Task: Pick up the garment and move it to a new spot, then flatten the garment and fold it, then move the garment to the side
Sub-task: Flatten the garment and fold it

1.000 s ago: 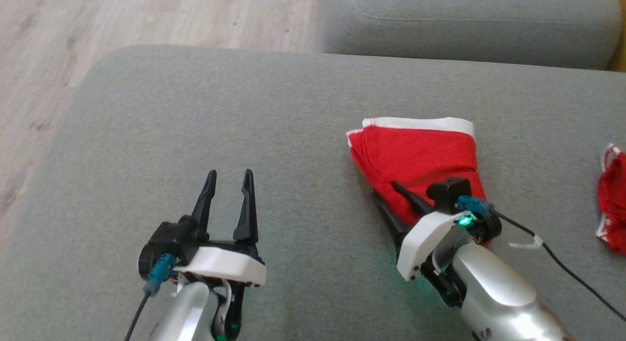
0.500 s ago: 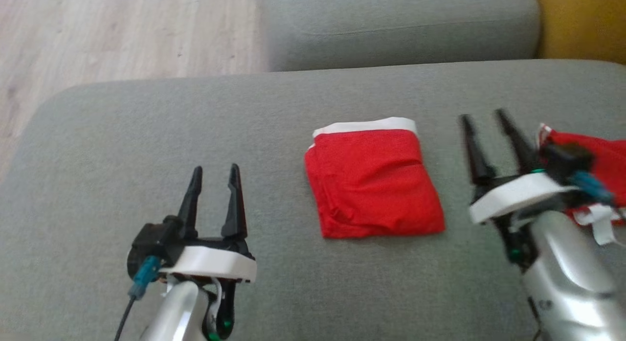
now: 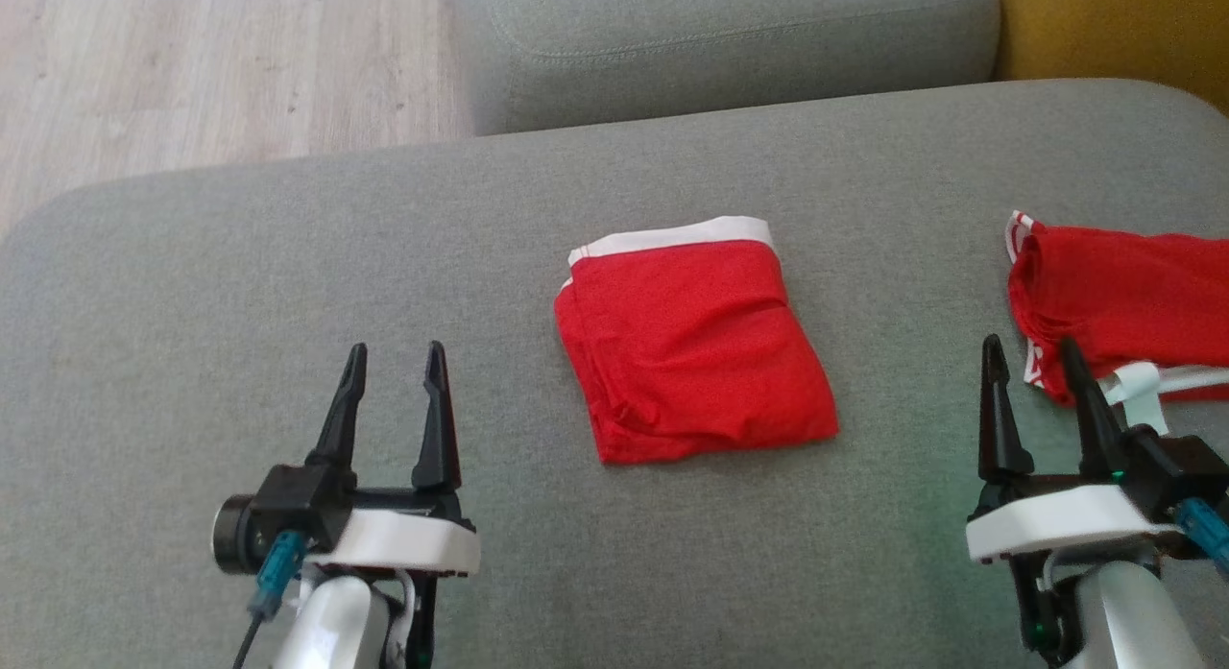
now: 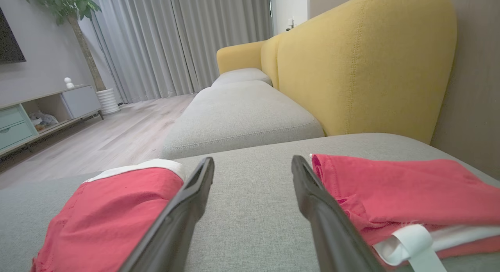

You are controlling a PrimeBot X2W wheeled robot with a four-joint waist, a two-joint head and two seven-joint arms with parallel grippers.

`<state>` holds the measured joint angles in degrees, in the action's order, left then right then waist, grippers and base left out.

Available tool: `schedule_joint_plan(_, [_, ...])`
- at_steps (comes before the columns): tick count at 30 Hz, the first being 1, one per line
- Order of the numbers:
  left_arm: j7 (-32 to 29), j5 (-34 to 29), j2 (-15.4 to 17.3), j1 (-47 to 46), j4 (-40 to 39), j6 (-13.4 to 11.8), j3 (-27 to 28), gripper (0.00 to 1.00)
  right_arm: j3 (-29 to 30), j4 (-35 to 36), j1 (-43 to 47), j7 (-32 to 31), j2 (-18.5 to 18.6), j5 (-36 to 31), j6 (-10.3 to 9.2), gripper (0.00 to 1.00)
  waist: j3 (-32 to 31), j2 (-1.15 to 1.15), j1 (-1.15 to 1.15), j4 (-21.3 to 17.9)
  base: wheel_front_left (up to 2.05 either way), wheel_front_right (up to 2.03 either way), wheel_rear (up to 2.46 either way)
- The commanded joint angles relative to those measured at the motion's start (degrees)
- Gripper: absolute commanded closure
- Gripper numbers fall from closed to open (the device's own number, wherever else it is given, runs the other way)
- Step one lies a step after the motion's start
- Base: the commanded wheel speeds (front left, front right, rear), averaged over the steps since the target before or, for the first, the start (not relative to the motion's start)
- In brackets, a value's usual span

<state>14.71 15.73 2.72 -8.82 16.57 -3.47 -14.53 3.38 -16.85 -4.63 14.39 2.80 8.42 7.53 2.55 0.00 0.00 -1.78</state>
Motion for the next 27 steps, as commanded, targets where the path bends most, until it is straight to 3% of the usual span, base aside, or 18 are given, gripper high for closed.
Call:
schedule_joint_plan(1, [0.29,0.1,0.25,-0.98,-1.91,0.18,2.34,0.0,-1.61,2.2,-1.21,0.6,0.15,-0.39,-0.04,0.0,0.18,0.0,0.0,0.14,0.0,0.0,0.0])
schedule_joint_plan(8, [0.29,1.51,0.18,-2.54,-2.34,0.56,1.17,0.0,-3.0,2.07,-3.62,0.61,0.1,0.2,-0.04,0.0,2.9,0.0,0.0,1.98,0.0,0.0,0.0])
schedule_joint_plan(9, [0.29,1.66,0.18,-2.9,-2.26,0.6,0.76,0.0,-3.29,1.81,-4.42,0.61,0.1,0.19,-0.04,0.31,3.47,0.0,0.0,2.43,0.0,0.0,0.0])
schedule_joint_plan(10, [0.29,1.82,0.17,-3.29,-2.17,0.67,0.31,0.0,-3.48,1.73,-5.33,0.61,0.1,-0.07,-0.04,1.0,4.09,0.0,0.0,2.97,0.0,0.0,0.0])
schedule_joint_plan(17, [0.29,2.67,0.17,-6.4,-2.17,0.85,-2.38,0.0,-4.85,-1.19,-15.08,-0.74,0.09,-1.68,-0.04,1.0,9.86,0.0,0.0,7.05,0.0,0.0,0.0])
schedule_joint_plan(27, [0.29,3.61,0.16,-9.9,-1.67,0.77,-5.57,0.0,-6.58,-18.19,-27.21,-2.74,0.69,-2.54,-0.04,1.0,15.36,0.0,0.0,13.12,0.0,0.0,0.0])
